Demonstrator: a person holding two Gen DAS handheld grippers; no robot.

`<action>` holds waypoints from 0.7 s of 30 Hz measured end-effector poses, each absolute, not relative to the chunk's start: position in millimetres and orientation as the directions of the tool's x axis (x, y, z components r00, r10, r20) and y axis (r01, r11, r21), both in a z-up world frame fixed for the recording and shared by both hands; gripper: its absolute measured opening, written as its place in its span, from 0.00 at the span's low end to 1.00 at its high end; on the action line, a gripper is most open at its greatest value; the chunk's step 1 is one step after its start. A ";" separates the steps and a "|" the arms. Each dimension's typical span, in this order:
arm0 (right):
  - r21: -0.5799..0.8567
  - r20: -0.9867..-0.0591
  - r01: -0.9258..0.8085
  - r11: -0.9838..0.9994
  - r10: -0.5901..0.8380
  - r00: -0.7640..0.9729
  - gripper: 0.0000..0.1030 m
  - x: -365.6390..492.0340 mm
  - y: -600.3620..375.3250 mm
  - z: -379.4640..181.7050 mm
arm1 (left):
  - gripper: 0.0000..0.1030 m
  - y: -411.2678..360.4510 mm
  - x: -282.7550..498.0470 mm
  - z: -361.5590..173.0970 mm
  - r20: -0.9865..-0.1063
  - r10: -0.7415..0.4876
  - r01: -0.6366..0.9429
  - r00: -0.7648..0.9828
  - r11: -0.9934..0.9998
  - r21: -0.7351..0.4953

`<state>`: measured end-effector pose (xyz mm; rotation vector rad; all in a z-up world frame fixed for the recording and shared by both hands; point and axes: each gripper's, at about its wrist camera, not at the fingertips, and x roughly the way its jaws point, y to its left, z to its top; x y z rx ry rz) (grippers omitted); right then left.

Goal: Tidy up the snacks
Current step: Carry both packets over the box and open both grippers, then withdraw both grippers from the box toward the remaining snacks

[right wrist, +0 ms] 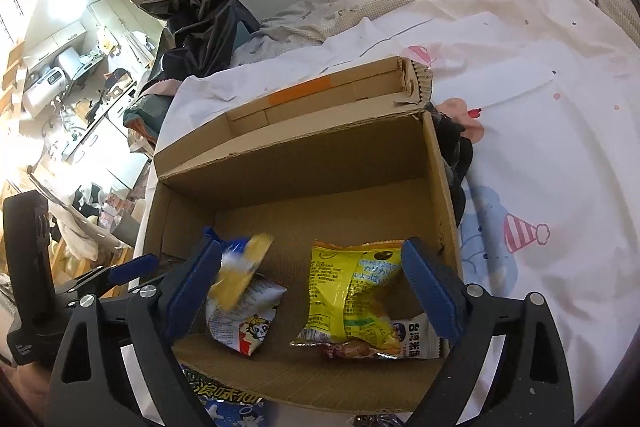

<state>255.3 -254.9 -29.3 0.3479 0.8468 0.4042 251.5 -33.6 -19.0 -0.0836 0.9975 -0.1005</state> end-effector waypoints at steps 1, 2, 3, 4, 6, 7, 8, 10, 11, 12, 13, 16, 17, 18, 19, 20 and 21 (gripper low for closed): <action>0.452 -0.646 -0.204 0.868 0.476 0.596 0.92 253.9 -255.5 -29.1 | 0.75 -33.4 251.4 -19.0 -0.835 -0.123 0.043 0.536 0.992 -0.118; 0.452 -0.646 -0.203 0.868 0.476 0.597 0.92 253.0 -256.0 -28.4 | 0.75 -33.0 251.1 -18.6 -0.835 -0.125 0.041 0.536 0.992 -0.122; 0.452 -0.644 -0.202 0.869 0.475 0.599 0.92 251.2 -256.7 -26.9 | 0.75 -32.6 250.6 -18.0 -0.834 -0.127 0.040 0.537 0.991 -0.125; 0.453 -0.642 -0.201 0.868 0.474 0.602 0.92 250.0 -257.3 -25.6 | 0.75 -32.7 249.6 -16.9 -0.832 -0.126 0.041 0.541 0.992 -0.123; 0.458 -0.634 -0.200 0.866 0.476 0.609 0.92 246.4 -259.2 -22.2 | 0.75 -32.3 246.4 -14.5 -0.827 -0.118 0.041 0.550 0.993 -0.115; 0.457 -0.632 -0.200 0.866 0.475 0.612 0.92 245.2 -259.7 -21.1 | 0.75 -31.6 244.4 -13.1 -0.824 -0.118 0.040 0.554 0.992 -0.116; 0.457 -0.632 -0.198 0.867 0.473 0.614 0.92 243.5 -260.5 -19.7 | 0.75 -30.7 242.7 -11.8 -0.822 -0.119 0.038 0.557 0.992 -0.118; 0.465 -0.631 -0.192 0.864 0.475 0.614 0.92 241.1 -261.8 -18.3 | 0.75 -27.6 238.4 -8.0 -0.816 -0.115 0.028 0.566 0.992 -0.120; 0.471 -0.629 -0.188 0.862 0.478 0.613 0.92 238.9 -262.6 -17.2 | 0.75 -26.4 236.1 -6.2 -0.814 -0.114 0.025 0.570 0.992 -0.122; 0.474 -0.629 -0.184 0.861 0.478 0.613 0.92 235.6 -263.6 -15.8 | 0.75 -25.9 233.7 -4.4 -0.811 -0.116 0.027 0.573 0.992 -0.123; 0.473 -0.630 -0.181 0.862 0.474 0.615 0.92 232.8 -264.2 -14.8 | 0.75 -26.1 230.9 -2.6 -0.809 -0.121 0.038 0.575 0.992 -0.121; 0.443 -0.642 -0.179 0.878 0.451 0.620 0.92 220.3 -265.3 -11.4 | 0.79 -25.0 221.6 1.5 -0.802 -0.107 0.042 0.587 0.994 -0.102; 0.438 -0.647 -0.181 0.881 0.448 0.617 0.92 216.0 -265.6 -10.6 | 0.82 -23.3 218.9 2.7 -0.800 -0.104 0.036 0.590 0.994 -0.102; 0.434 -0.650 -0.179 0.883 0.445 0.616 0.92 212.1 -266.3 -9.5 | 0.82 -21.3 215.7 3.7 -0.799 -0.103 0.030 0.593 0.994 -0.106; 0.431 -0.651 -0.178 0.885 0.442 0.617 0.92 209.1 -267.1 -8.7 | 0.83 -19.2 212.1 4.4 -0.799 -0.103 0.024 0.593 0.994 -0.111; 0.428 -0.653 -0.177 0.886 0.439 0.617 0.92 205.5 -268.4 -8.1 | 0.83 -17.2 208.9 4.6 -0.800 -0.104 0.019 0.591 0.993 -0.115; 0.427 -0.655 -0.173 0.888 0.435 0.618 0.92 203.1 -269.7 -8.2 | 0.83 -15.2 205.2 4.2 -0.803 -0.102 0.012 0.587 0.993 -0.117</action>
